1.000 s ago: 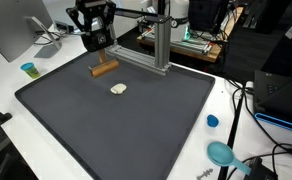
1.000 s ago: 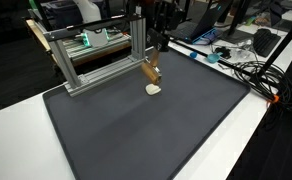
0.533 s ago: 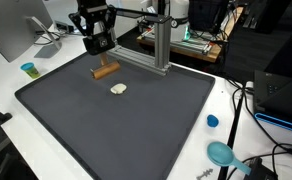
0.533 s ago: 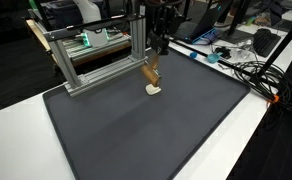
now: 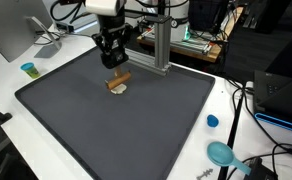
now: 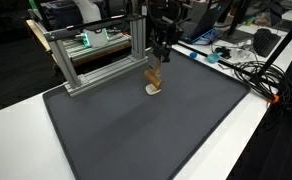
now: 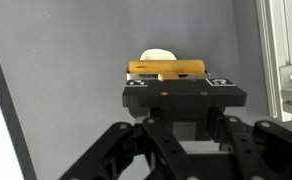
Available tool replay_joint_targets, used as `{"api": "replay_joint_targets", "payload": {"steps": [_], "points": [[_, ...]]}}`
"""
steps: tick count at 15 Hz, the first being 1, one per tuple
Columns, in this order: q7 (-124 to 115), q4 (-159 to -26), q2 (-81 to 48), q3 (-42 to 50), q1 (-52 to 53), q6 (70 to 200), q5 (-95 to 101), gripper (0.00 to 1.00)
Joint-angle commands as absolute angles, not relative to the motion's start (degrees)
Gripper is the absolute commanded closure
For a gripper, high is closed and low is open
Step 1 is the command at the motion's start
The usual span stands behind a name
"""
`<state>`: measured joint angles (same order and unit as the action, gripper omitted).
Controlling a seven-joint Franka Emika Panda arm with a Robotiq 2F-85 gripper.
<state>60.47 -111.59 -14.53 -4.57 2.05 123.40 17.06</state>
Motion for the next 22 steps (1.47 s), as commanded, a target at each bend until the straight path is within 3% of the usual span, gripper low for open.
{"api": "replay_joint_targets", "payload": {"steps": [1,4,5,6,7,22], "points": [[57.37,-117.01,-11.64,-4.26,2.89,127.6,20.64,0.79],[57.5,-115.27,-14.12,-4.64,2.6,127.06,19.46,0.79],[57.32,-115.55,-14.18,-4.62,2.57,127.27,19.52,0.54],[57.32,-115.54,-14.35,-4.63,2.56,127.27,19.51,0.54],[57.25,-115.26,-14.91,-4.65,2.56,128.06,19.61,0.79],[57.95,-111.27,-19.56,-4.84,3.26,127.0,21.2,0.79]]}}
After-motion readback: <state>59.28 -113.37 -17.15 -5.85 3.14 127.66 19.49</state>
